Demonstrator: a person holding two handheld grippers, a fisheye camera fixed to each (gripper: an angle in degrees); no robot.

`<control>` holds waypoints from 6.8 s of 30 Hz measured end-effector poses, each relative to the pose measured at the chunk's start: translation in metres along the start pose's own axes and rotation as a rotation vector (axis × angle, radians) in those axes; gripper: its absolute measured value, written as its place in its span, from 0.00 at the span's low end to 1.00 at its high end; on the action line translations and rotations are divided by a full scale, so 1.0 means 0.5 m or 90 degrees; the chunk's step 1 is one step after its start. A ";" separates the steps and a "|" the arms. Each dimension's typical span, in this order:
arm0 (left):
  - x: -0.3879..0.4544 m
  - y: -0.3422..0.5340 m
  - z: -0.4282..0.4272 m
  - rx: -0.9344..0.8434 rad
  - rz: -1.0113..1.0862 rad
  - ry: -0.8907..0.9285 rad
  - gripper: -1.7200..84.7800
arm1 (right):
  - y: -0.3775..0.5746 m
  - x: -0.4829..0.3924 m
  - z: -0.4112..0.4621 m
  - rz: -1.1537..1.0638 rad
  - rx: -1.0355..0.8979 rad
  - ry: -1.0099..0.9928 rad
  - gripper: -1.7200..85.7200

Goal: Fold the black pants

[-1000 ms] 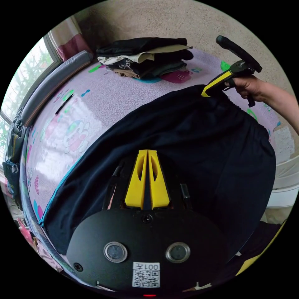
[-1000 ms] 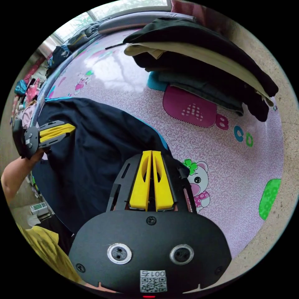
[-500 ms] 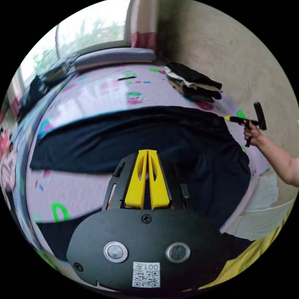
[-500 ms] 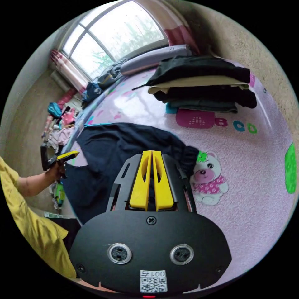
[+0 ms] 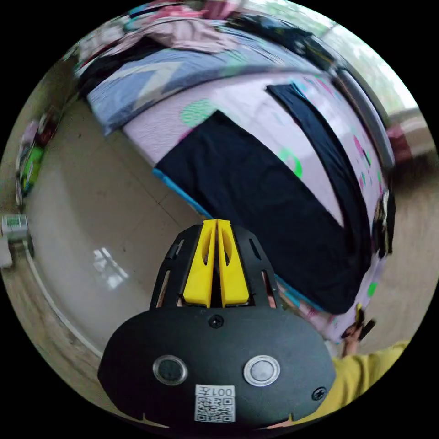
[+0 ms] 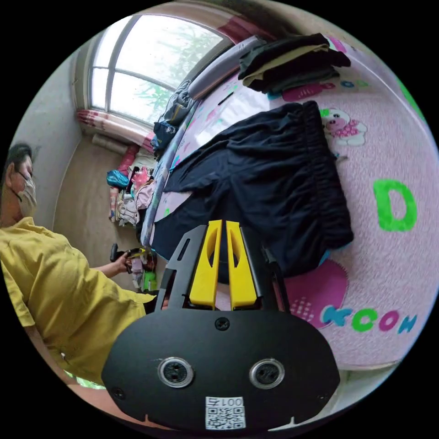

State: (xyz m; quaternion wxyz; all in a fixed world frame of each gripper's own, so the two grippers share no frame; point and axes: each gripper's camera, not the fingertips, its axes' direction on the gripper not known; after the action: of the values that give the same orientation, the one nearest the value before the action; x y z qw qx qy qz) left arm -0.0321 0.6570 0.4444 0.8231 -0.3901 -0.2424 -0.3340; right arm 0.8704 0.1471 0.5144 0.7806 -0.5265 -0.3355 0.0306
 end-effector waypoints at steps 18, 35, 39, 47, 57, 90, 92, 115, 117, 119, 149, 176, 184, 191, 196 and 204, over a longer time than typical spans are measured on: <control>-0.394 -0.056 0.337 0.025 -0.219 0.346 0.04 | 0.223 0.030 0.058 0.236 0.145 0.026 0.03; -0.501 -0.095 0.556 0.007 -0.197 0.414 0.03 | 0.252 0.047 0.121 0.260 0.169 0.060 0.05; -0.519 -0.103 0.585 0.025 -0.201 0.447 0.03 | 0.257 0.077 0.141 0.310 0.160 0.066 0.08; -0.520 -0.138 0.668 0.034 -0.195 0.474 0.02 | 0.284 0.129 0.148 0.409 0.261 0.049 0.09; -0.495 -0.182 0.730 0.025 -0.184 0.458 0.00 | 0.265 0.187 0.192 0.451 0.300 0.028 0.08; -0.461 -0.269 0.807 -0.032 -0.168 0.397 0.06 | 0.267 0.257 0.219 0.480 0.271 0.018 0.14; -0.458 -0.278 0.807 -0.035 -0.166 0.390 0.06 | 0.260 0.260 0.228 0.478 0.270 0.004 0.14; -0.456 -0.351 0.742 -0.074 -0.104 0.320 0.02 | 0.206 0.237 0.248 0.471 0.297 0.021 0.09; -0.474 -0.351 0.727 -0.067 -0.110 0.329 0.03 | 0.222 0.234 0.238 0.470 0.315 0.019 0.09; -0.496 -0.351 0.719 -0.069 -0.130 0.339 0.04 | 0.233 0.239 0.236 0.480 0.316 0.020 0.09; -0.565 -0.302 0.662 -0.046 -0.200 0.383 0.03 | 0.184 0.225 0.236 0.486 0.280 -0.021 0.11; -0.551 -0.272 0.330 0.056 -0.071 0.376 0.00 | 0.158 0.073 0.141 0.379 0.336 -0.026 0.03; -0.494 -0.298 0.201 0.088 -0.073 0.406 0.00 | 0.141 0.027 0.094 0.347 0.387 -0.111 0.02; -0.389 -0.332 0.063 0.170 -0.075 0.393 0.00 | 0.030 0.003 0.057 0.288 0.404 -0.199 0.01; -0.286 -0.377 -0.029 0.217 -0.040 0.397 0.00 | -0.056 -0.012 0.034 0.275 0.417 -0.234 0.02; -0.122 -0.510 -0.128 0.248 -0.030 0.374 0.00 | -0.263 -0.065 0.029 0.287 0.410 -0.221 0.02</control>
State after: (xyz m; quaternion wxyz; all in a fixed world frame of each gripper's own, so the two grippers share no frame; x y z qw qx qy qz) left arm -0.2520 0.5074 0.4896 0.9087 -0.1073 -0.0632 -0.3984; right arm 0.7968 0.0874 0.6126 0.8107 -0.3034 -0.3116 0.3920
